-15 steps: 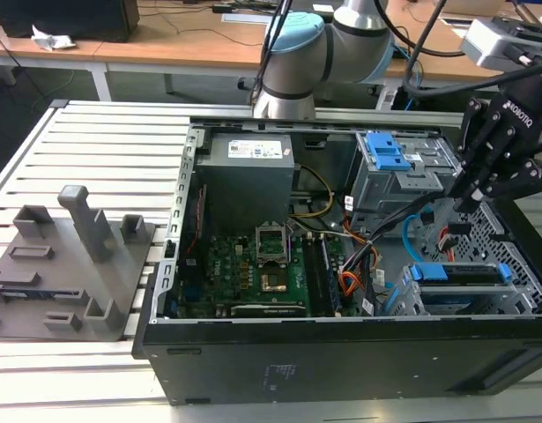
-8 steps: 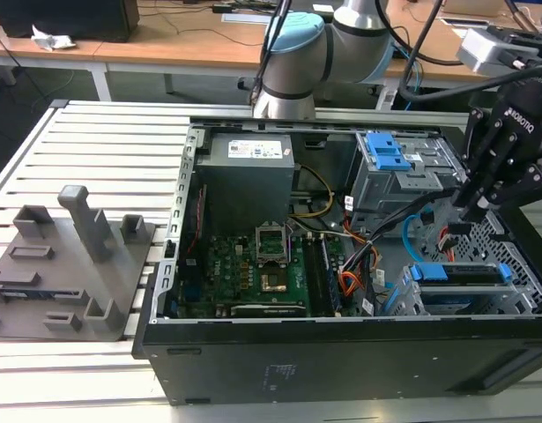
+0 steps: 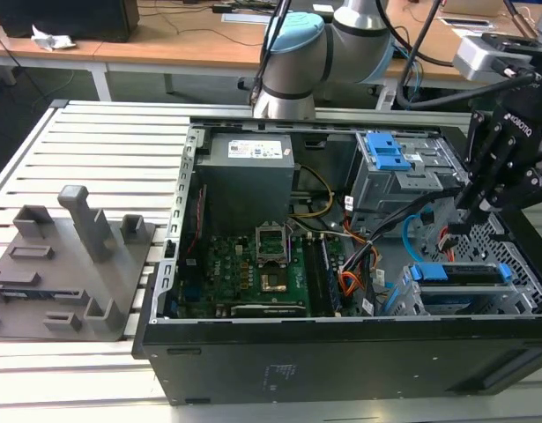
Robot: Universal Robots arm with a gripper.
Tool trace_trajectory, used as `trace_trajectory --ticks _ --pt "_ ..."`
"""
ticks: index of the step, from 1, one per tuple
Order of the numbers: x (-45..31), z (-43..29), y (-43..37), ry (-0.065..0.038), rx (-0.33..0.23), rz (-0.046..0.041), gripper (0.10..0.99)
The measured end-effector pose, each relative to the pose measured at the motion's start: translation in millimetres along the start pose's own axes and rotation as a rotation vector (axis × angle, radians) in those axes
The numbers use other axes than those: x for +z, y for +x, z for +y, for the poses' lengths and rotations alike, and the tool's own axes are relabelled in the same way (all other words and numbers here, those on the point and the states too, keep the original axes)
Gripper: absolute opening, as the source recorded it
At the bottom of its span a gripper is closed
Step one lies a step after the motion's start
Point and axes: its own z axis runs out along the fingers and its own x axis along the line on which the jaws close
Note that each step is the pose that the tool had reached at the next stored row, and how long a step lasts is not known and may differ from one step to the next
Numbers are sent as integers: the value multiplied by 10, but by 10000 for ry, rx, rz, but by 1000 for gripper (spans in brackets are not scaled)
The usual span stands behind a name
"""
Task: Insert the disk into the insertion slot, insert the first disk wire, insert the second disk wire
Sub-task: 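Insert the first disk wire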
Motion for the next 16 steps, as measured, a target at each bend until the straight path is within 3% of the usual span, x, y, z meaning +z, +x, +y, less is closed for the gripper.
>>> trace_trajectory --ticks 2,3,7,13,14,15,16 --pt "61 -3 -5 -62 813 -37 302" --pt "85 -1 -7 -69 910 -41 302" --pt "145 15 -9 -61 799 -31 302" --pt "160 34 -7 -54 798 5 302" --pt "159 34 -7 -54 798 7 286" --pt "160 34 -7 -54 798 9 165" --pt "159 34 -7 -54 799 10 165"
